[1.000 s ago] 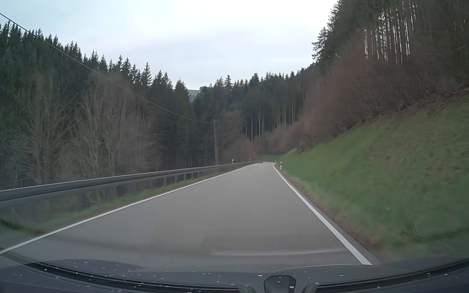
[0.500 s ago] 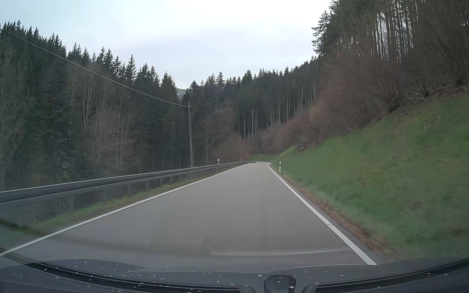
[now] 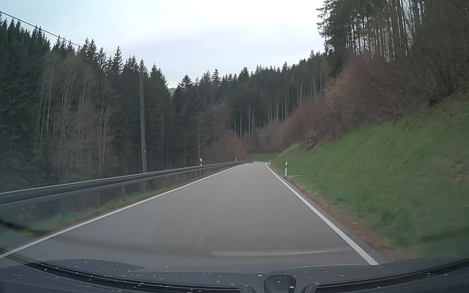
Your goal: Follow the waypoints while adhering to traffic rules and regulations
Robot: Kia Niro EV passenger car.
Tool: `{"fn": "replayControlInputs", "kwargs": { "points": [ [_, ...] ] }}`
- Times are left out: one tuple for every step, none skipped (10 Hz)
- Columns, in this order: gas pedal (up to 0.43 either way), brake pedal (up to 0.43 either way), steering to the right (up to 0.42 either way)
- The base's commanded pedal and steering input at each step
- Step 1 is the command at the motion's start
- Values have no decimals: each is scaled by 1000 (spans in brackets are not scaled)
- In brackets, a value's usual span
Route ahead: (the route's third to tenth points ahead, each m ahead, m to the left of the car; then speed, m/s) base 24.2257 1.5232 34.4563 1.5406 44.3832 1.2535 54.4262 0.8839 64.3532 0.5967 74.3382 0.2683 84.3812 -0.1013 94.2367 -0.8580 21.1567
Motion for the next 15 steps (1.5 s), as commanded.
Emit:
{"fn": "replayControlInputs", "kwargs": {
  "points": [
    [0,0,5],
    [0,0,5],
    [0,0,5],
    [0,6,5],
    [0,12,5],
    [0,134,5],
    [0,171,4],
    [0,207,4],
    [0,232,4],
    [0,238,3],
    [0,238,3],
    [0,238,3],
    [0,238,3],
    [0,238,3],
    [0,238,3]
  ]
}}
